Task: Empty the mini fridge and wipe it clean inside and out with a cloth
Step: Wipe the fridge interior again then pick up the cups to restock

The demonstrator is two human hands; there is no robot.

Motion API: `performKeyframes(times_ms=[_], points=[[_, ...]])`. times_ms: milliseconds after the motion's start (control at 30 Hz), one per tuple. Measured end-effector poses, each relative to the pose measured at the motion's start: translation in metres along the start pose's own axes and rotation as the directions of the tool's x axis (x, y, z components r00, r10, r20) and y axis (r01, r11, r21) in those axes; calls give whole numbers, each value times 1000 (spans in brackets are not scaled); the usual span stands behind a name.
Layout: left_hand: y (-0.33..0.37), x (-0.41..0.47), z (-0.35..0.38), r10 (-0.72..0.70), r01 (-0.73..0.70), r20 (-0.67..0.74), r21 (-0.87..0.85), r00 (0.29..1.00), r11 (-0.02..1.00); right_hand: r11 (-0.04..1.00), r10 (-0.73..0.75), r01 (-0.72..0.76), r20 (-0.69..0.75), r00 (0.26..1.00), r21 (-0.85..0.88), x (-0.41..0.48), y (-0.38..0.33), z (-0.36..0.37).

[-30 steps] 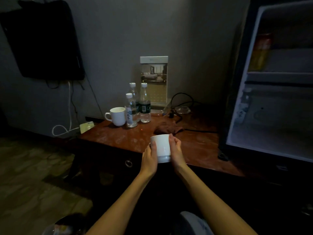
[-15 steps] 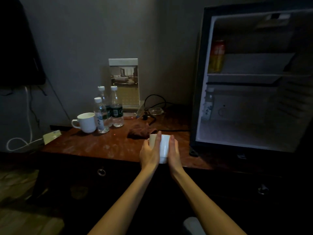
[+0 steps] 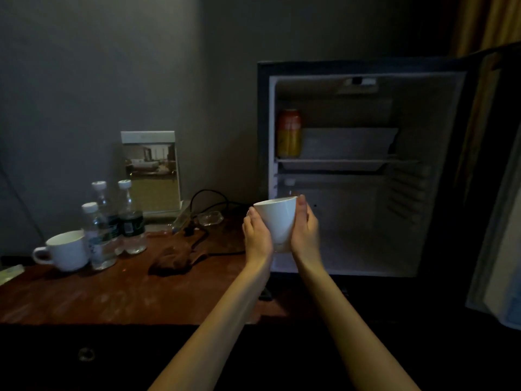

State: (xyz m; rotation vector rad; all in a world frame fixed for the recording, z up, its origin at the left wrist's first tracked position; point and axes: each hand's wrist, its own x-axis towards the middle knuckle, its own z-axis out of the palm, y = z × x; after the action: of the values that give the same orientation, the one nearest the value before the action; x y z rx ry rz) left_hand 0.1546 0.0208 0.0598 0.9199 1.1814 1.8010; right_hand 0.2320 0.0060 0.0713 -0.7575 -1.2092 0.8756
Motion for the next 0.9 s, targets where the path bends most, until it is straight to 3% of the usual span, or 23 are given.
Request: performKeyframes(times_ms=[167, 300, 433, 533, 667, 767, 900], points=[[16, 26, 38, -60, 61, 162, 3, 985, 998, 997, -69, 76, 247, 967, -18, 16, -15, -38], [33, 27, 56, -117, 144, 275, -80, 954, 986, 984, -155, 168, 183, 971, -60, 28, -12, -52], [28, 25, 71, -54, 96, 287, -135, 957, 986, 981, -180, 189, 176, 968, -34, 46, -18, -57], [33, 24, 84, 14, 35, 343, -136, 939, 990, 977, -203, 197, 76, 976, 75, 65, -30, -58], [44, 21, 102, 120, -81, 428, -108, 896, 991, 986, -138, 139, -22, 990, 96, 100, -49, -67], [53, 22, 114, 202, -156, 513, -133, 834, 979, 995, -93, 90, 62, 994, 37, 121, -67, -76], [68, 36, 126, 318, -249, 573, -198, 756, 948, 989, -142, 151, 270, 952, -10, 144, -75, -91]])
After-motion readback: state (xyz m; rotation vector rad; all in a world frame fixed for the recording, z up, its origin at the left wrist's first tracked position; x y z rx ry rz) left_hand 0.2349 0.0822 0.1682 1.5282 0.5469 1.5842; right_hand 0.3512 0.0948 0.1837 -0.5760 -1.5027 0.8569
